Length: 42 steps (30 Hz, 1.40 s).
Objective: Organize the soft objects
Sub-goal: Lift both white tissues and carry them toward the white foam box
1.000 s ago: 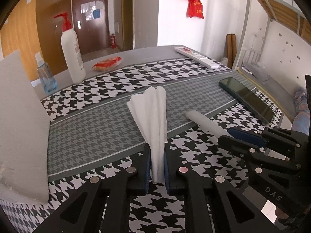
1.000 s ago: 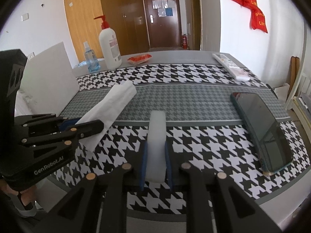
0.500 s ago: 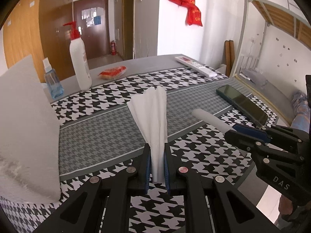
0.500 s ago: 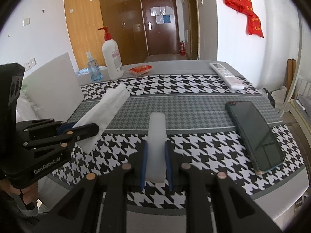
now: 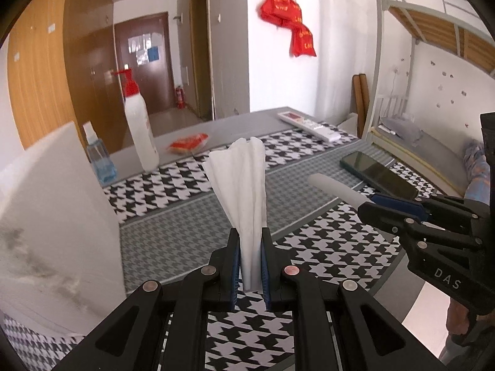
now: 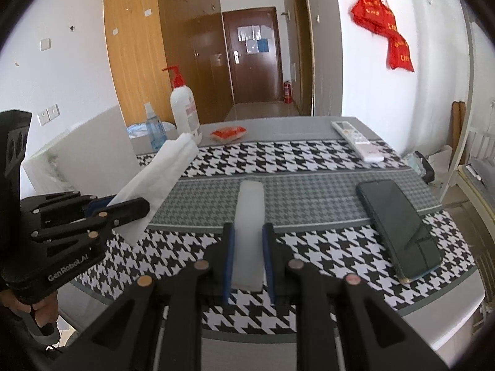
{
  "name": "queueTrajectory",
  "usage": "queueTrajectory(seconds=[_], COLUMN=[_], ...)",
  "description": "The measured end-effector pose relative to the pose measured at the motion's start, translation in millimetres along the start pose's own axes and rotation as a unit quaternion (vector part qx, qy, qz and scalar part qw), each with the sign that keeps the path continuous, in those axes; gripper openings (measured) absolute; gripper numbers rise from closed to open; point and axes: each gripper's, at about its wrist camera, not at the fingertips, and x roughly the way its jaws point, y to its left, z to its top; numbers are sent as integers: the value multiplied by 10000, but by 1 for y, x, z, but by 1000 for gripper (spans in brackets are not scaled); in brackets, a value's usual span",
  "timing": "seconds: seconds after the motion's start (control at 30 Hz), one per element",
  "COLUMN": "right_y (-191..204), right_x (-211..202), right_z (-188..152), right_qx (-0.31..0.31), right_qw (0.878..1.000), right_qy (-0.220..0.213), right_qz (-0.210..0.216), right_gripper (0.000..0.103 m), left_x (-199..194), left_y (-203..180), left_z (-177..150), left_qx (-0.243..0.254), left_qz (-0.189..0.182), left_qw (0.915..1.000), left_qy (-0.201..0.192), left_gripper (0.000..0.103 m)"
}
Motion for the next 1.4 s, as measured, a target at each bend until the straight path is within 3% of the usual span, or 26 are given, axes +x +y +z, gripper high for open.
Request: queueTrajectory(seconds=[1.4], right_y=[42], right_x=[-37], right_z=[42], right_qx=[-253], right_qw=[9950], right_qy=[-966], right_qz=[-100], right_gripper=[21], left_x=[-65], left_y=[38], left_z=[25], left_qx=[208], left_qz=[200], left_qw=[9945], left_qy=[-1004], left_gripper=[13])
